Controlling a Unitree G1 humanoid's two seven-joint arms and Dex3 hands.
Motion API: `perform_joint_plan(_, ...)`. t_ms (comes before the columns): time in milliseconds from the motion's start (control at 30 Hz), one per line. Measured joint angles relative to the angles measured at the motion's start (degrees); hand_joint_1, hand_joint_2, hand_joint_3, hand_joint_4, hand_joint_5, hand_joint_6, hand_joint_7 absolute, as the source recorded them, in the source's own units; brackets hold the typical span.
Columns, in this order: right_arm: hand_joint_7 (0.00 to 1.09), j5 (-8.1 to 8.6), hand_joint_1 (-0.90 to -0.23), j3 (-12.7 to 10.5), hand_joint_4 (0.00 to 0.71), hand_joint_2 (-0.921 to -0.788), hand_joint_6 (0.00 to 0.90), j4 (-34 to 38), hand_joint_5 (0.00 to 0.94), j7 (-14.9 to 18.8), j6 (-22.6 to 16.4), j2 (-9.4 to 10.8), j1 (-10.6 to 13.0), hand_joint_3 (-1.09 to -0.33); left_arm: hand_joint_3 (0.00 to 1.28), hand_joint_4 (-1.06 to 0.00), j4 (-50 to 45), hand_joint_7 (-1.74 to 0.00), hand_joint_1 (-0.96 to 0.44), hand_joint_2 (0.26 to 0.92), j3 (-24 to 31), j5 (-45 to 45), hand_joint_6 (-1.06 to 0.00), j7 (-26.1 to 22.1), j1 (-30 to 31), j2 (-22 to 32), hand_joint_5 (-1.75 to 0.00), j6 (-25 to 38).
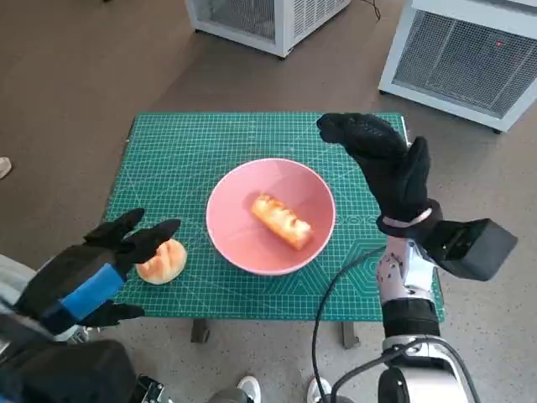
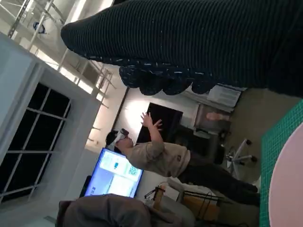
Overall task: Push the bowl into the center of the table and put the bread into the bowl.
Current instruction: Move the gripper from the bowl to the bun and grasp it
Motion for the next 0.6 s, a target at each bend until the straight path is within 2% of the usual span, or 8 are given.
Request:
perform_joint_plan(367,0.59,0.0,-0.686,-0.1,0.167,-0.921,-0.001,0.8,0.005,0.3,-0.1,-0.2,-0.6,-0.75,0.01,-0.21,14.7,-0.03,0.14,0.774,-8.8,5.0,-0.35,7.7,-2.9,-1.9,-0.01,-4.6)
perform_joint_plan(600,0.59,0.0,-0.683,-0.2,0.166,-0.921,-0.001,0.8,0.004,0.3,-0.2,-0.3,-0.6,-0.751,0.02,-0.32,23.4,-0.03,0.15,0.795,-13.1,7.2,-0.42,11.8,-5.9,-3.4,-0.03,-7.3)
